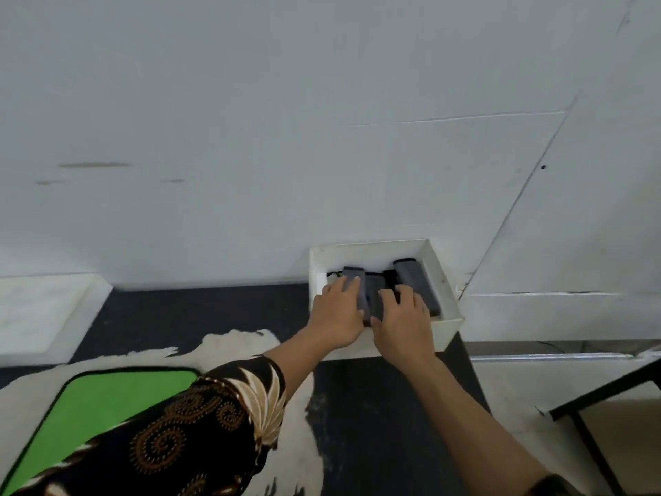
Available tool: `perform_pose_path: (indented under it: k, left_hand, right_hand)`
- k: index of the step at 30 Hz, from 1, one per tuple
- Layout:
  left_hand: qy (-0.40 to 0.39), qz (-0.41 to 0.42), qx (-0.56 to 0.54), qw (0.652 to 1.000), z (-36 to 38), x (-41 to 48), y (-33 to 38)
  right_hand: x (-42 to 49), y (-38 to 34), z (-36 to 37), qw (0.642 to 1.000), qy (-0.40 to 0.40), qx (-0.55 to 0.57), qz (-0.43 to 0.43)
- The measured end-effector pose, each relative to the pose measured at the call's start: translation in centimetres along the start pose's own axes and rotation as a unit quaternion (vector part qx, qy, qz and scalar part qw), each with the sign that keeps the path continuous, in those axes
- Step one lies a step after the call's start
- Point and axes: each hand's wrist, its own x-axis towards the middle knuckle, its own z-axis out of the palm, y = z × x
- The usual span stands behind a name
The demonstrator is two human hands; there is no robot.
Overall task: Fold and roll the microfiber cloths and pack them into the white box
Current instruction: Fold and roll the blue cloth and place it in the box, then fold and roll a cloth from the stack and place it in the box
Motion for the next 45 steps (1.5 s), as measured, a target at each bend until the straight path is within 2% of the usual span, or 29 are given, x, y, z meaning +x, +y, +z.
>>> perform_pose_path:
  k: [3,7,15,20,24,32,41,45]
  left_hand:
    - [0.025,-0.008,0.030,0.999,-1.5,-6.5,-4.2]
    - [0.002,-0.068,0.057,0.996,-1.7,-16.3,-13.0]
    - [-0.051,-0.227,0.071,0.970,-0.7,-33.0,-30.9]
    - [-0.128,-0.211,0.099,0.964,0.0,-39.8,-37.6]
    - [-0.193,-0.180,0.103,0.959,1.0,-42.4,-39.7]
    - [-0.217,-0.152,0.114,0.957,1.5,-42.7,-40.0]
    - [-0.109,-0.139,0.108,0.978,1.2,-40.1,-39.2]
    - [-0.042,-0.185,0.177,0.966,0.5,-39.2,-39.6]
  right_hand:
    - [-3.6,-5.3,1.2,0.999,0.012,0.003,-0.032]
    - [-10.1,-14.2,4.0,0.999,-0.007,0.021,-0.041]
    - [-22.3,-29.2,10.9,0.977,-0.179,0.032,-0.112]
    - [-26.5,-33.8,13.2,0.941,-0.284,-0.009,-0.184]
    - [-28.1,-34.5,14.4,0.913,-0.325,-0.094,-0.227]
    - [-28.5,-34.9,14.6,0.926,-0.299,-0.097,-0.207]
    - [-26.6,-35.4,14.0,0.957,-0.266,0.018,-0.110]
    - [-24.9,-35.4,13.6,0.970,-0.214,0.049,-0.101]
